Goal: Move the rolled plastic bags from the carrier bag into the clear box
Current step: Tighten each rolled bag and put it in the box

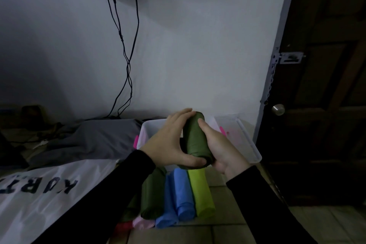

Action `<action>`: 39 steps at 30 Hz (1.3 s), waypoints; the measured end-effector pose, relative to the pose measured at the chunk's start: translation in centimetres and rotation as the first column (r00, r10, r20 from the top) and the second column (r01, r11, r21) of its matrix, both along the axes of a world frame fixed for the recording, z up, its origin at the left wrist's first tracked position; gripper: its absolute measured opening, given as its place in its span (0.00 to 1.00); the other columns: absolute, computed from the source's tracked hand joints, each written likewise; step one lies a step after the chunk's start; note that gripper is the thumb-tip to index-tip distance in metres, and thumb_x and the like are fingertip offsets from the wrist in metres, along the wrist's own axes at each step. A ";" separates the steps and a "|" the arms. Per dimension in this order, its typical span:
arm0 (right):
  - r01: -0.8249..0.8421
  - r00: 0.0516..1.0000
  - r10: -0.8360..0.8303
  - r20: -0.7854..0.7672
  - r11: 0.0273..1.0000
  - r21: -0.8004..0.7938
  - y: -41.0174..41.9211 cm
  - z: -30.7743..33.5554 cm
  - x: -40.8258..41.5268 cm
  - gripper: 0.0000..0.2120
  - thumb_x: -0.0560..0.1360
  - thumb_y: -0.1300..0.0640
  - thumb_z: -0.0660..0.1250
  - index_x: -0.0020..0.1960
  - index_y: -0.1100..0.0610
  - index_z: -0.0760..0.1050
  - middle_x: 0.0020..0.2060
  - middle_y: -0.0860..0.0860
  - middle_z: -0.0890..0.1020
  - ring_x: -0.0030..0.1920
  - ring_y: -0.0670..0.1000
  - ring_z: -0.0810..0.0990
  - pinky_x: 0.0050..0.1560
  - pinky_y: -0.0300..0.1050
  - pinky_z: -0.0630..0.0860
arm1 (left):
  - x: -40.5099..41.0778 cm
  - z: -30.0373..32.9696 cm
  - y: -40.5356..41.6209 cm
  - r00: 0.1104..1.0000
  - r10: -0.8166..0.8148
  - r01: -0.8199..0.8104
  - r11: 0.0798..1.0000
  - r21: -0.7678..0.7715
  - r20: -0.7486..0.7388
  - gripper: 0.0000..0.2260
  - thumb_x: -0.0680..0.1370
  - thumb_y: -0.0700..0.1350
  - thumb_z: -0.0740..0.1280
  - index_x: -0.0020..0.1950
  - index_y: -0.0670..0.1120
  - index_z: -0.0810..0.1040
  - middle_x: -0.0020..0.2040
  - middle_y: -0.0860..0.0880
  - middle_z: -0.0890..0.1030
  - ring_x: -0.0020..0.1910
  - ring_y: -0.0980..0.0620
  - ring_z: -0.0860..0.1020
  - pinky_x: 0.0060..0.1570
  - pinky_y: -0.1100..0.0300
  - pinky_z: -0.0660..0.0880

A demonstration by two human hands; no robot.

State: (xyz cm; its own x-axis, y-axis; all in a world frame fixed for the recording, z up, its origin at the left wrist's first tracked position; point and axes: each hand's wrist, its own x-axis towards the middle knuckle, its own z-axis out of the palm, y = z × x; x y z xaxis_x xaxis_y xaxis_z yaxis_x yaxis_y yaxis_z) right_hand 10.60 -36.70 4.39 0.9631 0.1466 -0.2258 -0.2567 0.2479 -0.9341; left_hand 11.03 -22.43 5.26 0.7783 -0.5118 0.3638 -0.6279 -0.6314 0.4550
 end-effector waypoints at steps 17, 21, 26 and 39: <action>-0.071 0.997 0.068 0.024 0.872 0.485 0.5 0.1 -0.7 0.20 0.79 0.45 0.58 0.51 0.58 0.81 0.37 0.55 0.84 0.34 0.50 0.83 0.30 0.40 0.79 | 0.7 -2.2 -0.2 0.930 -0.226 -0.013 0.769 -0.639 -0.291 0.55 0.55 0.63 0.80 0.75 0.50 0.60 0.70 0.46 0.71 0.69 0.50 0.70 0.65 0.55 0.71; 0.034 0.998 -0.050 0.024 0.893 0.448 0.9 -0.6 0.1 0.19 0.79 0.45 0.58 0.45 0.56 0.81 0.31 0.53 0.83 0.30 0.49 0.82 0.30 0.40 0.77 | 1.6 -1.2 0.7 0.866 -0.248 -0.062 0.809 -0.584 -0.435 0.48 0.59 0.70 0.74 0.73 0.54 0.62 0.71 0.53 0.70 0.69 0.56 0.70 0.65 0.52 0.72; 0.182 0.965 -0.221 0.138 0.950 0.253 1.5 -1.8 1.2 0.17 0.77 0.43 0.60 0.48 0.53 0.81 0.44 0.53 0.85 0.48 0.53 0.83 0.55 0.53 0.78 | 1.0 0.0 -0.5 0.738 -0.205 -0.304 0.750 -0.587 -0.643 0.18 0.79 0.58 0.59 0.59 0.47 0.79 0.57 0.47 0.82 0.56 0.46 0.80 0.57 0.47 0.77; 0.096 0.988 -0.104 0.115 0.993 0.067 -1.0 -2.1 3.5 0.27 0.66 0.39 0.64 0.59 0.52 0.77 0.57 0.52 0.81 0.60 0.51 0.77 0.67 0.52 0.67 | 2.5 -0.5 -1.0 0.572 -0.285 -0.371 0.746 -0.552 -0.769 0.22 0.75 0.60 0.60 0.56 0.44 0.79 0.48 0.42 0.82 0.44 0.49 0.79 0.45 0.55 0.76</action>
State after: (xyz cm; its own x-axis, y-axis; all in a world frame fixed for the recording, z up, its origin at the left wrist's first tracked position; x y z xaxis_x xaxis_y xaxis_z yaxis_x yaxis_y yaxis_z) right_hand 14.13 -37.68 2.33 0.9929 0.0584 -0.1033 -0.1167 0.3247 -0.9386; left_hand 13.54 -23.42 4.74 0.9012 -0.3849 -0.1991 0.2081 -0.0186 0.9779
